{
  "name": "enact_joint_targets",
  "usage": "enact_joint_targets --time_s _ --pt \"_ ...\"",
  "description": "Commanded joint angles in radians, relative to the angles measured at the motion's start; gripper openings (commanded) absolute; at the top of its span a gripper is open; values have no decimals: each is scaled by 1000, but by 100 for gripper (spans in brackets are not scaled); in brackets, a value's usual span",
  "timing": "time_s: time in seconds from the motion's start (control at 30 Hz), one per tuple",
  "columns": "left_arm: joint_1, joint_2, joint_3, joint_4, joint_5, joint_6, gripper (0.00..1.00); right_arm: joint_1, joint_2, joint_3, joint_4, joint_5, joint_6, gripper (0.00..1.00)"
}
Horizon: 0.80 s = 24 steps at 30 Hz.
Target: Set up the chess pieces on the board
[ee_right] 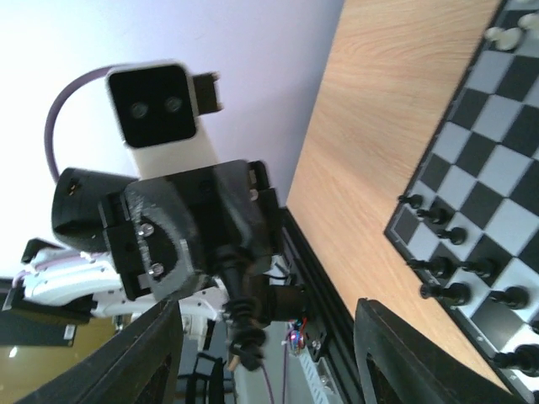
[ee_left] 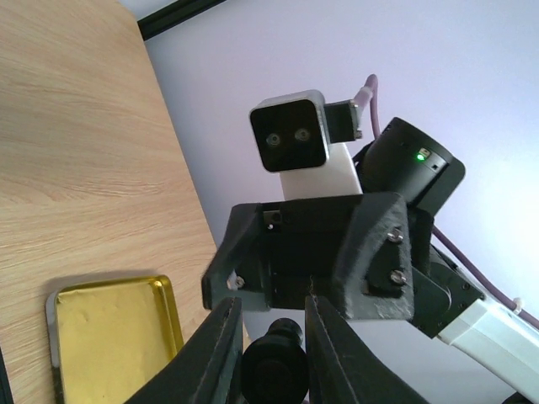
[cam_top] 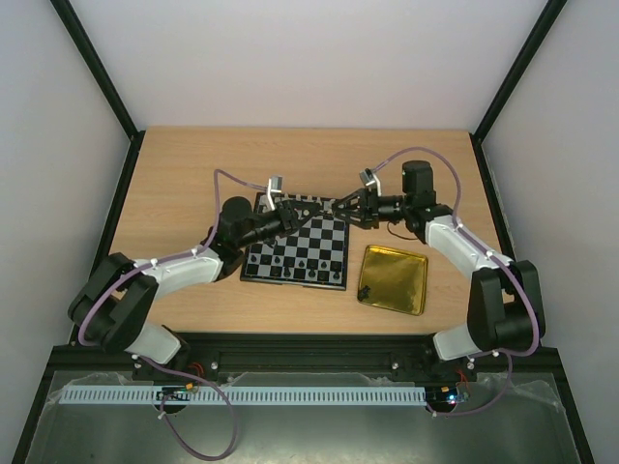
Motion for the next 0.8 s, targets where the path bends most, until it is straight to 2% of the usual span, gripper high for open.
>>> enact_joint_targets --time_s 0.0,0.4,0.6,0.67,0.77 --pt "-9 25 20 78 -13 -10 16 50 7 -5 117 -91 94 55" --pt "-12 42 33 80 -9 -14 16 70 10 -22 170 -89 130 28" --pt "-15 49 35 73 -1 -14 16 69 10 -22 168 -75 117 19" --pt "-16 48 35 68 2 -11 16 70 8 -12 135 -66 83 16" --pt "-15 42 38 42 13 6 20 69 5 34 -5 -27 -44 13"
